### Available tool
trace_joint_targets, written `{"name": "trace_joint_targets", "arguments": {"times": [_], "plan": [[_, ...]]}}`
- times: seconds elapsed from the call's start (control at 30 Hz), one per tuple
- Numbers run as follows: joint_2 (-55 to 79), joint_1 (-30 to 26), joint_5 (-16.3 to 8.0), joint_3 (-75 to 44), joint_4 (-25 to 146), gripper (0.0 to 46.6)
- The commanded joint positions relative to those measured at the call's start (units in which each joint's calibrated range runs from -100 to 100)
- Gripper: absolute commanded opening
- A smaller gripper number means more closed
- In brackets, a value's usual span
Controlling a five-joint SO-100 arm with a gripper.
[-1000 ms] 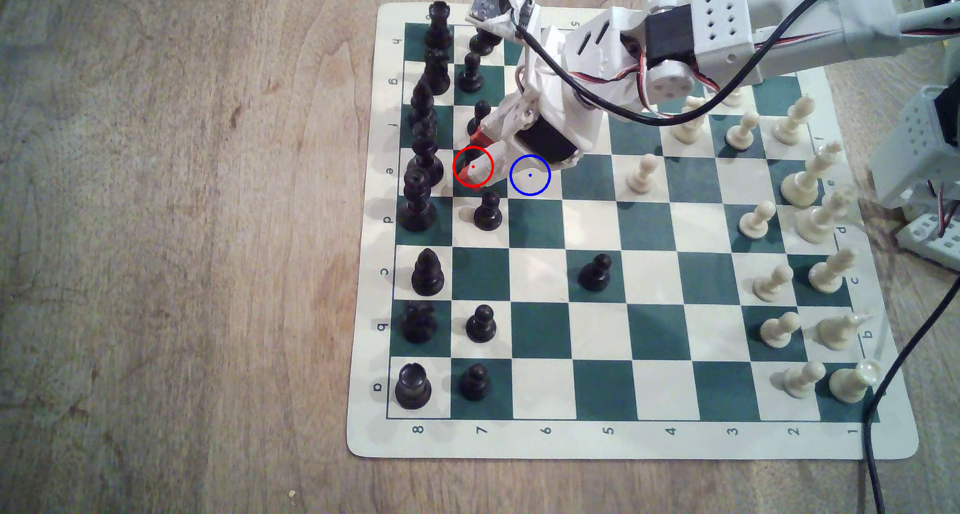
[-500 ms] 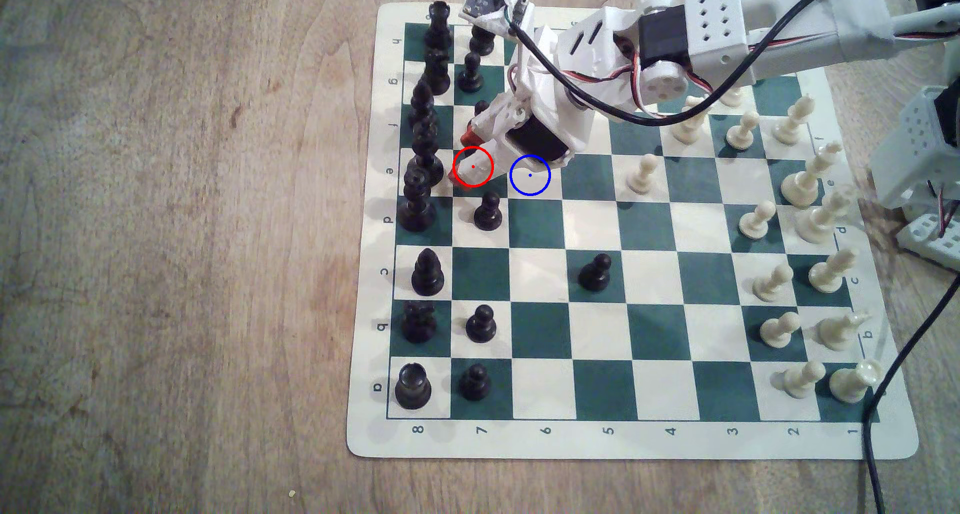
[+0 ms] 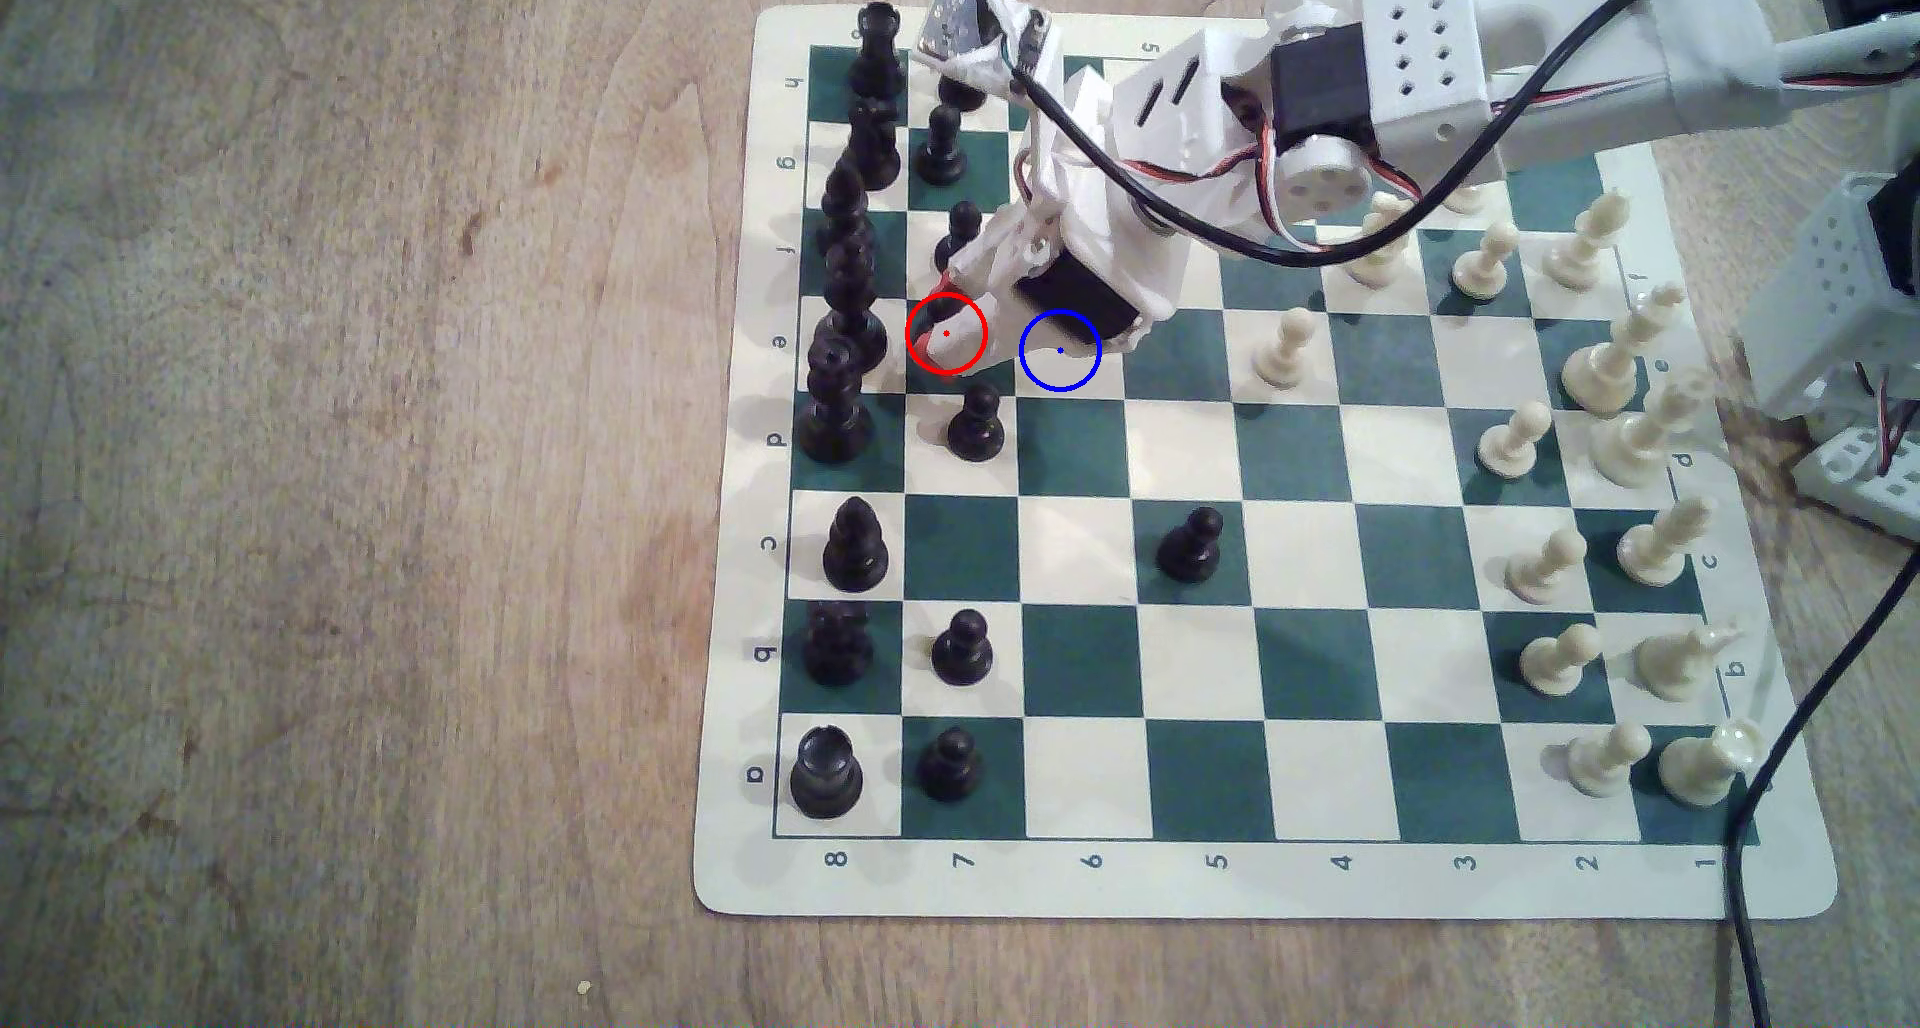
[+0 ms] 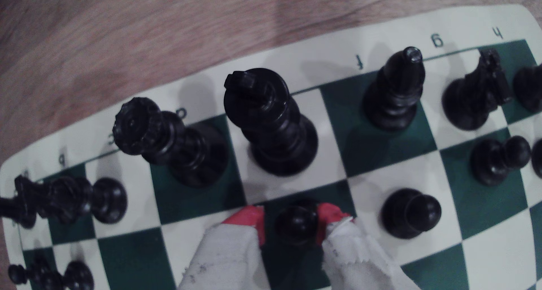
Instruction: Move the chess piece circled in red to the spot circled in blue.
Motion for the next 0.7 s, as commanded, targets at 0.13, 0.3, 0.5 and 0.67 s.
{"name": "trace_joint_targets", "arguments": {"times": [0.13,0.3,0.5,0.67], "plan": [[-2.3,0.1,-0.2,-4.8,0.5,0.3],[-3.7,0.5,-0.3,-5.0,0.5,0.3],[-8.2,2.0,-0.7,-6.2,2.0,0.3],[-13.9,2.8,-0.7,-5.7,4.3,0.3]]}}
